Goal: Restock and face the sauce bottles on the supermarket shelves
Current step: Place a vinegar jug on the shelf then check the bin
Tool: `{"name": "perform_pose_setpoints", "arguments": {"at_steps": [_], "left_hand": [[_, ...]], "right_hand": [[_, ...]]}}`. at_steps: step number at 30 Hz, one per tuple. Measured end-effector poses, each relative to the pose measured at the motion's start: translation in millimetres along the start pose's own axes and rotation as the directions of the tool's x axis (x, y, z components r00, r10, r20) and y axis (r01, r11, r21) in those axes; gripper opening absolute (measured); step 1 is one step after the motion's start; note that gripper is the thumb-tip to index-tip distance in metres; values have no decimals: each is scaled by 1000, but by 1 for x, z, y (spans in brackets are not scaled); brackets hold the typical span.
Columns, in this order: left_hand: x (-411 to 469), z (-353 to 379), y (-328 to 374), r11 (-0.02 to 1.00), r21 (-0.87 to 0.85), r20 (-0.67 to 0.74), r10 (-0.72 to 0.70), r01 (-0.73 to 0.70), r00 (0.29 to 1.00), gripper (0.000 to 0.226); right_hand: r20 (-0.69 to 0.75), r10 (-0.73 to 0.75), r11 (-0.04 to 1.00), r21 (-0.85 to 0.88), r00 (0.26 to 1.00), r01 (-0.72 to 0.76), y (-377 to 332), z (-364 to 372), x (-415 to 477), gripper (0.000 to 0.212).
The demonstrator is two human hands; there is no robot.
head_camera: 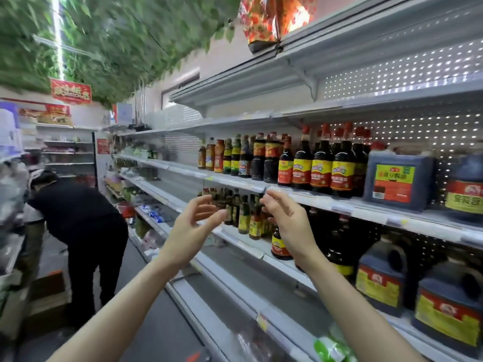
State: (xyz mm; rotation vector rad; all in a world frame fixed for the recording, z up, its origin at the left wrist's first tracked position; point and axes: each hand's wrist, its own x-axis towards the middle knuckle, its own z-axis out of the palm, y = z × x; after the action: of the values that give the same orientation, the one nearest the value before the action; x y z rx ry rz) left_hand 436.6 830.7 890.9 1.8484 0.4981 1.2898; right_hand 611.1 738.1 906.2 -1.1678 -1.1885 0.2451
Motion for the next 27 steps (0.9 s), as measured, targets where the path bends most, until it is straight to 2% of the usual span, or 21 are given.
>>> {"name": "perform_pose_setpoints", "arguments": {"at_steps": [5,12,17,27], "left_hand": [[44,-44,-53,999,12,-24,-33,33,999,56],[113,-91,-146,994,51,-36,-93,95,995,64],[193,-115,-225,991,78,-28,-107,109,994,73],[355,-139,-360,988,42,128,-155,151,980,66]], "right_hand": [[46,26,1000,8,999,-27,43,69,52,37],[76,36,999,-19,996,-34,119,146,127,37],[67,56,998,-2,996,-56,189,199,198,39],[-39,155,986,-56,987,-157,307,258,342,40]]}}
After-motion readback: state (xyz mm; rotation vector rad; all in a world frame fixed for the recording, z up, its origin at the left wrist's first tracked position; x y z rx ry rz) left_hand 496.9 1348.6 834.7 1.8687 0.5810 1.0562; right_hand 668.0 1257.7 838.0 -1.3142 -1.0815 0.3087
